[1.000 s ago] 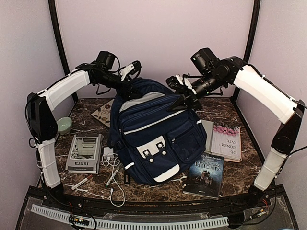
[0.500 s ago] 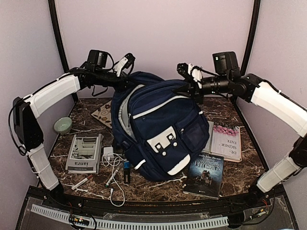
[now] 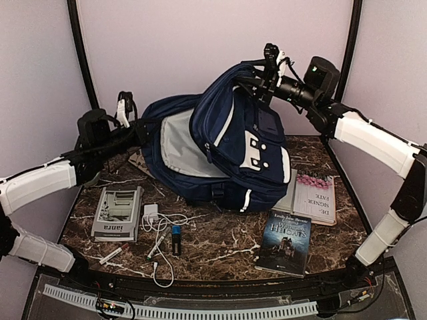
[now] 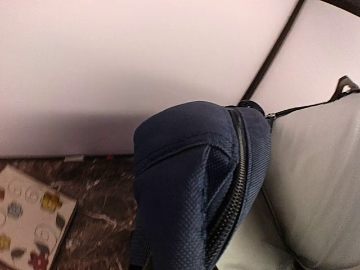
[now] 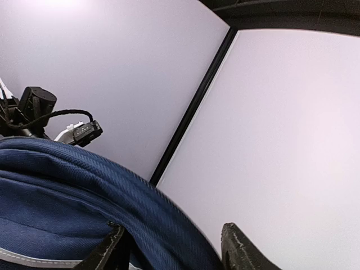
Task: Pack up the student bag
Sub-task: Pass from the right arm to the left
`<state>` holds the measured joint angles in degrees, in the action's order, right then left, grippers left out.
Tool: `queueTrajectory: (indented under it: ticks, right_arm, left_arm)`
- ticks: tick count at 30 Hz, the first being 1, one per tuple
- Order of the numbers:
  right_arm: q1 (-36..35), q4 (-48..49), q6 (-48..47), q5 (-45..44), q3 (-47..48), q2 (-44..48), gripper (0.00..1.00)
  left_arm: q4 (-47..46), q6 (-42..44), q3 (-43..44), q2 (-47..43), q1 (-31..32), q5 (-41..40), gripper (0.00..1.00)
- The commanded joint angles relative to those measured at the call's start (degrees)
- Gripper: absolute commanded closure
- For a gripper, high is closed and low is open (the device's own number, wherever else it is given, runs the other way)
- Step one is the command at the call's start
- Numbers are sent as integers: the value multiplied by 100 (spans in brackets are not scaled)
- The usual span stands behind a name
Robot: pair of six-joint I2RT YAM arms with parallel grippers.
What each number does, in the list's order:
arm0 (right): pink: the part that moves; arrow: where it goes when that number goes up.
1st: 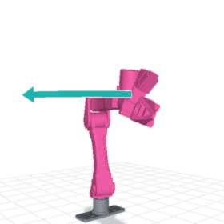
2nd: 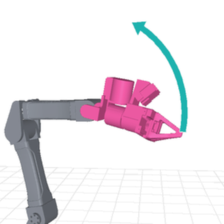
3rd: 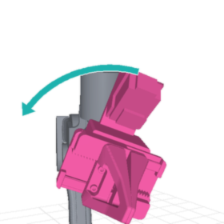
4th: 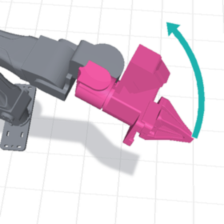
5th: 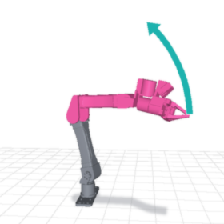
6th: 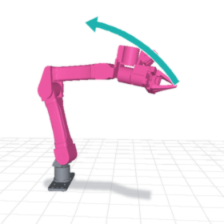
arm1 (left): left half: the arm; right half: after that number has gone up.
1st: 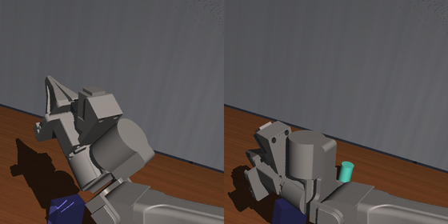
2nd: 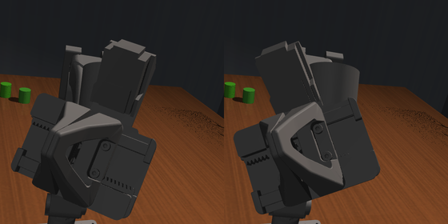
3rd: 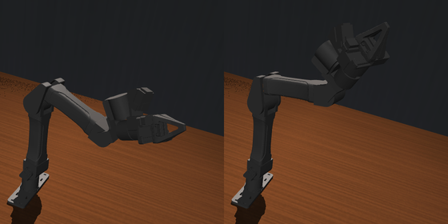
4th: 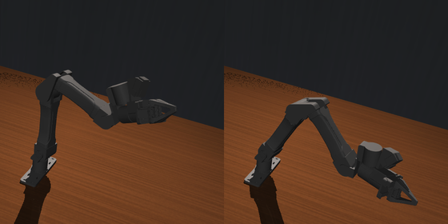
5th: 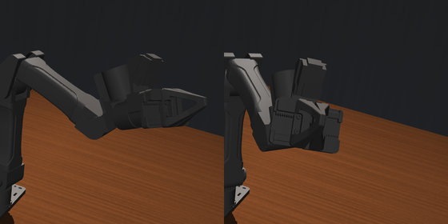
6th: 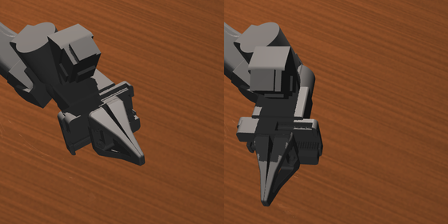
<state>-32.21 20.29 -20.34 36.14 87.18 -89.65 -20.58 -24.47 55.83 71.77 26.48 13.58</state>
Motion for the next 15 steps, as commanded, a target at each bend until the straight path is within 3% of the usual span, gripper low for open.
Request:
queueTrajectory:
  ticks: [1, 5, 8, 12, 15]
  right_arm:
    - [101, 1268, 1333, -555, -645, -123, 39]
    - [101, 1100, 1955, -1262, -1637, 231, 33]
    - [101, 71, 2453, -2009, -1964, 557, 33]
    - [94, -1686, 3554, -2992, -2346, 1018, 42]
    - [-40, -2272, 4236, -3086, -3167, 1253, 47]
  left_arm:
    - [-954, -1570, -1418, -614, -54, -2157, 100]
    - [-677, -1510, -1908, -852, 258, -2873, 100]
    - [-440, -1487, -2124, -919, 568, -3275, 100]
    - [-317, -1763, -2500, -1230, 703, -3705, 100]
    - [-211, -1776, -2631, -1406, 755, -3820, 100]
